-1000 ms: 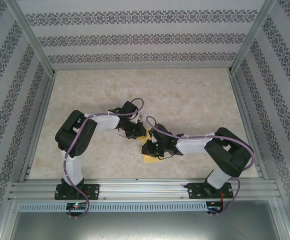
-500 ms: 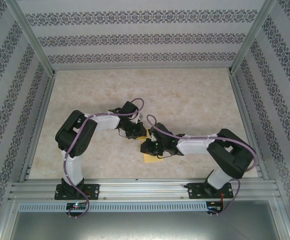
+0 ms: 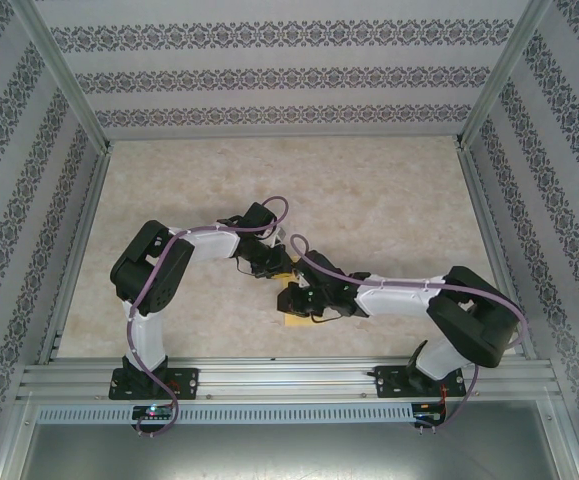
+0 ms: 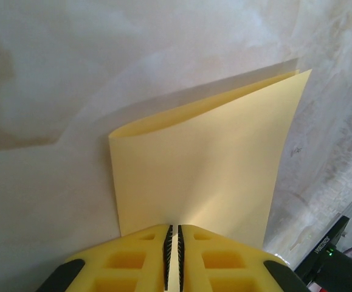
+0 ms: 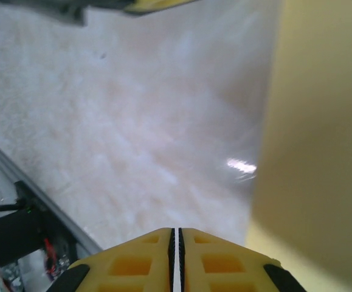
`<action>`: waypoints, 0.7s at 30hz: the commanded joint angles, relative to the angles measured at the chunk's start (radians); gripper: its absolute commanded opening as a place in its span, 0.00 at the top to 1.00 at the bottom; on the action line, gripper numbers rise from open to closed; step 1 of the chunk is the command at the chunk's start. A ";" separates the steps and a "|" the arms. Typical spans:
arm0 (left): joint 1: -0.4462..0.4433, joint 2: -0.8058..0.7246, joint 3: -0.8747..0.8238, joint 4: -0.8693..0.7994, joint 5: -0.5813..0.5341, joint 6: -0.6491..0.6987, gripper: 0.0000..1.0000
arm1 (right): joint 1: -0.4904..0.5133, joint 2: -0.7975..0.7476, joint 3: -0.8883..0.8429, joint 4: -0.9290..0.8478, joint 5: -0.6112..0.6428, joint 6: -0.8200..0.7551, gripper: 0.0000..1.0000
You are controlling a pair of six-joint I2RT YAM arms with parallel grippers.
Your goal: Fold a paper plane with a square sheet of paper (pick it up from the middle)
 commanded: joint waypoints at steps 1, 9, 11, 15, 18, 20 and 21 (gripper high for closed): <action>-0.014 0.002 -0.003 -0.100 -0.070 0.027 0.84 | 0.030 0.045 -0.029 0.050 0.015 0.046 0.85; -0.014 -0.003 -0.018 -0.083 -0.063 0.026 0.83 | 0.044 0.119 -0.070 0.093 0.029 0.084 0.86; -0.014 -0.004 -0.011 -0.093 -0.068 0.032 0.83 | 0.049 0.058 -0.070 0.088 0.039 0.075 0.85; -0.014 -0.031 0.005 -0.113 -0.079 0.046 0.81 | 0.053 -0.168 -0.080 -0.082 0.190 0.042 0.77; -0.014 -0.089 0.021 -0.124 -0.066 0.056 0.73 | 0.050 -0.358 -0.123 -0.300 0.335 0.049 0.71; -0.015 -0.131 0.046 -0.154 -0.070 0.073 0.69 | 0.043 -0.489 -0.152 -0.426 0.398 0.053 0.69; -0.014 -0.152 0.065 -0.175 -0.081 0.086 0.66 | 0.040 -0.560 -0.170 -0.494 0.432 0.064 0.68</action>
